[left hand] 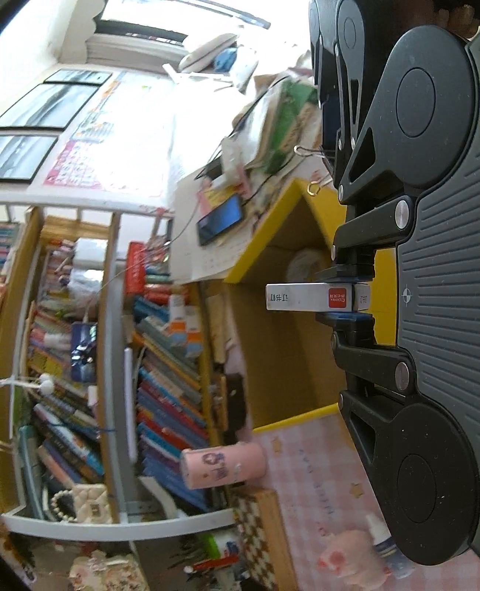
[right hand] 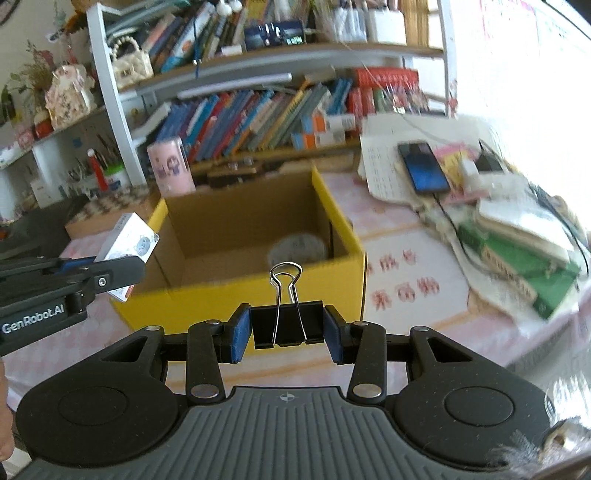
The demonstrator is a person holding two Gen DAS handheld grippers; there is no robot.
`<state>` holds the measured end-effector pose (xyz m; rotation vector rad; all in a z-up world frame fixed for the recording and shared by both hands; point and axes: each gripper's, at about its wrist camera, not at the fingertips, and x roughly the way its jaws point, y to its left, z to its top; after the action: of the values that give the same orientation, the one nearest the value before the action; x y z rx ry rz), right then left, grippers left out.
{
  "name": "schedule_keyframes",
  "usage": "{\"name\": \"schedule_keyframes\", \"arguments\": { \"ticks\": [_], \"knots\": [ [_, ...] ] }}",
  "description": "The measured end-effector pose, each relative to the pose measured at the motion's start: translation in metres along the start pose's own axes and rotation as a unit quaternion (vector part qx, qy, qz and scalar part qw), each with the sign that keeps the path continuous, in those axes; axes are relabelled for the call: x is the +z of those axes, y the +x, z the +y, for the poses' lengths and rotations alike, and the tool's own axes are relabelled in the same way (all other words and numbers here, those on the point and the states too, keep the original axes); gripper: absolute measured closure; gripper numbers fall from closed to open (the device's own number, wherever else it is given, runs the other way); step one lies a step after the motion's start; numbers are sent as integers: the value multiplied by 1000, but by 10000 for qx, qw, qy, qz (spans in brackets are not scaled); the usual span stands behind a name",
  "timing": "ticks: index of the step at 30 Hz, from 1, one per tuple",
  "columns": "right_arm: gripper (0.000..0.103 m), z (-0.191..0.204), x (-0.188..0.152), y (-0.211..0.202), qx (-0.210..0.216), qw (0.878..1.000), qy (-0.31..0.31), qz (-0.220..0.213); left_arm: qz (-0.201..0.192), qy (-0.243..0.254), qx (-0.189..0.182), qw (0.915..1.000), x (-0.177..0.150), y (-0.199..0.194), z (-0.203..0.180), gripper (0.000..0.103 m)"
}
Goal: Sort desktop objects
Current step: 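Lift the binder clip and white box and carry them toward the yellow box, then lower both into the yellow box and open both grippers to release them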
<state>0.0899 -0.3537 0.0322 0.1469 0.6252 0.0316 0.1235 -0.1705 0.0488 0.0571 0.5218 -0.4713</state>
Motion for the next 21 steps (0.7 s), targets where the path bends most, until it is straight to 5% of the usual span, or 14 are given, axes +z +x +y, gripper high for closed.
{"name": "schedule_keyframes", "arguments": {
  "ticks": [10,21],
  "knots": [
    [64,-15,53,27,269,9980,-448,-362,-116,-66,449,9989,19,38,1,90],
    [64,-17,82,78,614,9935,-951,-116,581,116,716,9957,7,102,-3,90]
  ]
}}
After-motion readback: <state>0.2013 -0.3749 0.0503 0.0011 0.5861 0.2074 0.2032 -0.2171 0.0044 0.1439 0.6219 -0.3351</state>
